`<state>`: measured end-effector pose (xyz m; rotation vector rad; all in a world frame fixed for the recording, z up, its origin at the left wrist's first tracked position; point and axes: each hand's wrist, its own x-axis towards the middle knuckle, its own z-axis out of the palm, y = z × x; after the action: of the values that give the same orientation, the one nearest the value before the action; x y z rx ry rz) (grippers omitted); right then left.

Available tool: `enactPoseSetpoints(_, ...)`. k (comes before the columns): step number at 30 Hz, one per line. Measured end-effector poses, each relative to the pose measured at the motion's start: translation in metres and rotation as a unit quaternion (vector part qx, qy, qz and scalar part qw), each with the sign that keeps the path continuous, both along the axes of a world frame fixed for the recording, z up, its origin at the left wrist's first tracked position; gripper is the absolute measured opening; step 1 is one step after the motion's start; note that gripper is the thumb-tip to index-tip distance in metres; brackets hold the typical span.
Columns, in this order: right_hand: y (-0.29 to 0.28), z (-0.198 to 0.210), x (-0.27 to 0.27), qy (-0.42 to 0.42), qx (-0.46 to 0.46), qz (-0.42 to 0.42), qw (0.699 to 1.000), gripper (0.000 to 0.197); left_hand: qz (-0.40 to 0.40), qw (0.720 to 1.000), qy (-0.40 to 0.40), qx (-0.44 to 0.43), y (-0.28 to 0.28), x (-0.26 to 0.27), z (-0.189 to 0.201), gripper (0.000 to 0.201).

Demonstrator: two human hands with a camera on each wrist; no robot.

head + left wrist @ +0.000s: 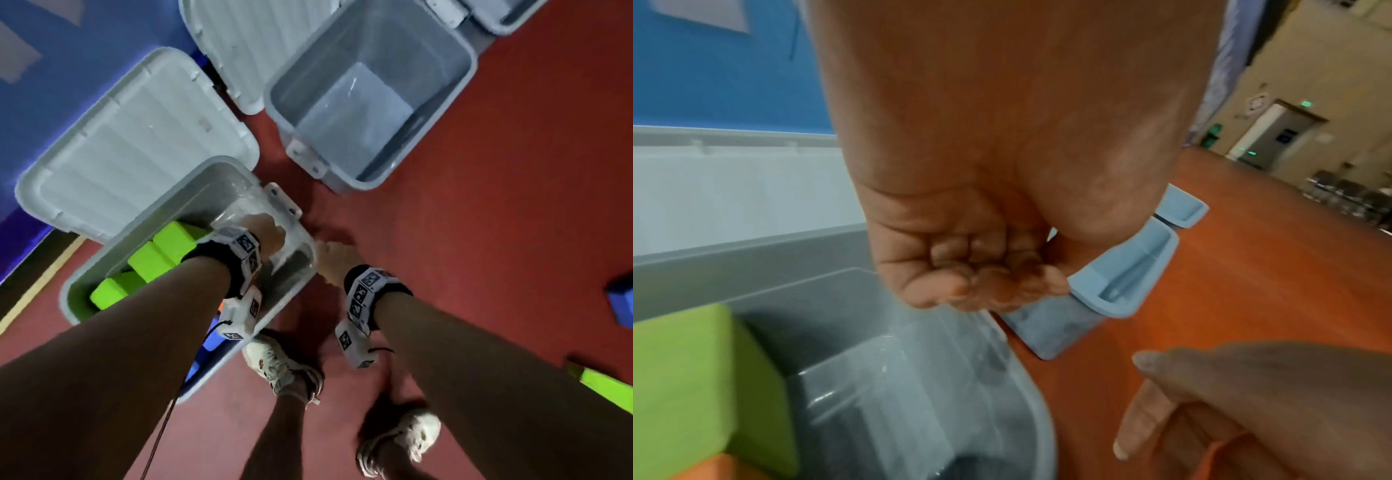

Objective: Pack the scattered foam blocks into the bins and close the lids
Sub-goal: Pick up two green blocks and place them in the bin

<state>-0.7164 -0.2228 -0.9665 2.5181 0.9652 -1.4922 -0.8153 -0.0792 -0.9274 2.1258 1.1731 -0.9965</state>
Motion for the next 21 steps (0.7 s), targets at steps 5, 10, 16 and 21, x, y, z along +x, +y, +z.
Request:
enactPoseSetpoints(5, -0.142, -0.016, 0.056, 0.049, -0.014, -0.1, 0.994, 0.055, -0.1, 0.995, 0.002, -0.004, -0.111, 0.076, -0.006, 0.04)
enactPoseSetpoints(10, -0.314, -0.002, 0.115, 0.024, 0.0, -0.153, 0.988, 0.04, -0.21, 0.977, 0.016, -0.035, -0.269, 0.156, 0.004, 0.04)
enactPoseSetpoints(16, -0.544, 0.034, 0.202, -0.015, -0.009, -0.333, 0.943, 0.048, -0.344, 0.936, -0.029, -0.076, -0.473, 0.3, 0.021, 0.039)
enactPoseSetpoints(21, -0.736, 0.061, 0.246, -0.093, -0.046, -0.444, 0.89, 0.043, -0.424, 0.894, -0.067, -0.125, -0.658, 0.402, 0.063, 0.034)
